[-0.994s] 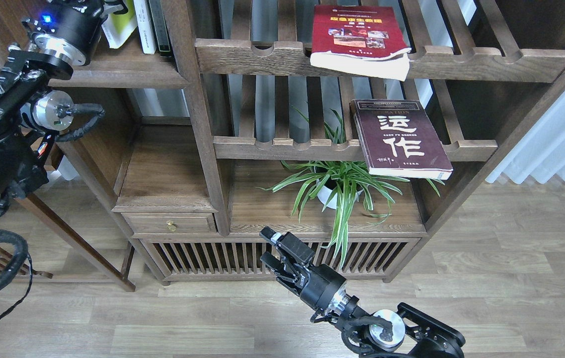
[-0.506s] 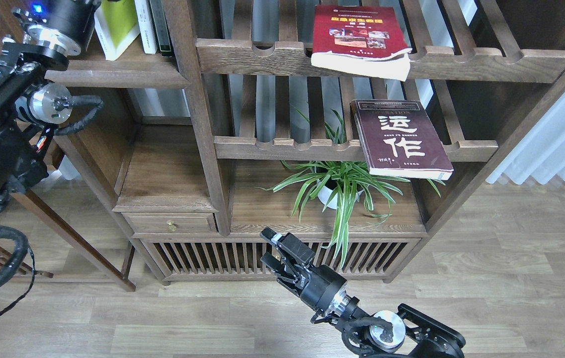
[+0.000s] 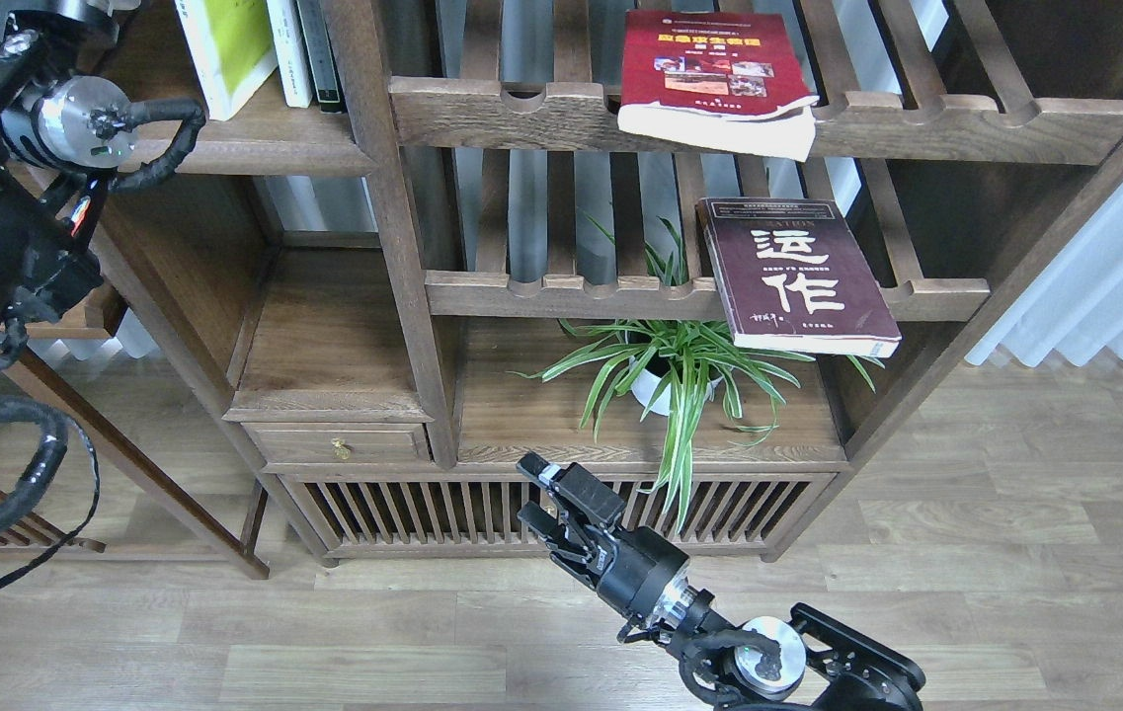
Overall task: Organize books on shelf
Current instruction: 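Push the yellow-green book upright into the upper shelf with the left gripper, then withdraw the left arm and reach the right gripper toward the dark red book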
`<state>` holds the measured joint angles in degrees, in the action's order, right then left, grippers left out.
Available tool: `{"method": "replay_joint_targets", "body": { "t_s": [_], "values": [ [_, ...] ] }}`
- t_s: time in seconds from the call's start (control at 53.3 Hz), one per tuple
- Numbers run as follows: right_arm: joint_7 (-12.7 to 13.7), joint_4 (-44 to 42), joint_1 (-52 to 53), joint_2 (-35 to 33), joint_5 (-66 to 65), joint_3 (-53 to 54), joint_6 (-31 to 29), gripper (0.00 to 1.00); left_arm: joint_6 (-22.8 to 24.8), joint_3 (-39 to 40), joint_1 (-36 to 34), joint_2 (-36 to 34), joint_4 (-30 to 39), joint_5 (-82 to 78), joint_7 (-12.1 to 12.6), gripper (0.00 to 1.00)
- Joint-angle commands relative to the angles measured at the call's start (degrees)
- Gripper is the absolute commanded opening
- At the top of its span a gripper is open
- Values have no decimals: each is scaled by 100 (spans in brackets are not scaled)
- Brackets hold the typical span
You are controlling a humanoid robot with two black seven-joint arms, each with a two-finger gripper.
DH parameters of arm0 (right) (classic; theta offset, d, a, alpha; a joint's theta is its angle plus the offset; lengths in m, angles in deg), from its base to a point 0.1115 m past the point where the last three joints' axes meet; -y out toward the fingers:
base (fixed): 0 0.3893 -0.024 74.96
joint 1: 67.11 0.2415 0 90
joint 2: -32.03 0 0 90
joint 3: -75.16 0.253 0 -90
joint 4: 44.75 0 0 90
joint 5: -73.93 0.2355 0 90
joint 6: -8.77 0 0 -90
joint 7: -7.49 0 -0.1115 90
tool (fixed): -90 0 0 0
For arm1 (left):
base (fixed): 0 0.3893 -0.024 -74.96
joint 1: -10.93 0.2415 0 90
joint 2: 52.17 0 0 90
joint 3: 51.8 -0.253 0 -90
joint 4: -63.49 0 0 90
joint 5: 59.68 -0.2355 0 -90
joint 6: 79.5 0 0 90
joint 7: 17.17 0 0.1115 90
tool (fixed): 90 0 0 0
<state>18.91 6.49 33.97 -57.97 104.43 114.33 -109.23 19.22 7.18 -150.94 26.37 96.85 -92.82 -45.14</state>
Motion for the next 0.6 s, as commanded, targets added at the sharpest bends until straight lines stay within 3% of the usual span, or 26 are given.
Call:
{"method": "replay_joint_targets", "body": {
  "t_s": [0.0, 0.225, 0.338, 0.488, 0.582],
  "values": [
    [0, 18, 9, 0, 0, 30, 0, 98, -37, 219, -2, -32, 109, 9, 55, 41],
    [0, 378, 53, 0, 0, 83, 0, 98, -46, 764, 165, -146, 390, 492, 72, 68],
    [9, 553, 79, 0, 0, 83, 0, 98, -54, 773, 235, -190, 505, 1282, 107, 89],
    [9, 703, 79, 0, 9, 100, 0, 98, -37, 782, 630, -488, 1014, 1881, 415, 99],
    [9, 808, 70, 0, 0, 179, 0, 98, 7, 826, 1026, -673, 1374, 1960, 442, 99]
  ]
}}
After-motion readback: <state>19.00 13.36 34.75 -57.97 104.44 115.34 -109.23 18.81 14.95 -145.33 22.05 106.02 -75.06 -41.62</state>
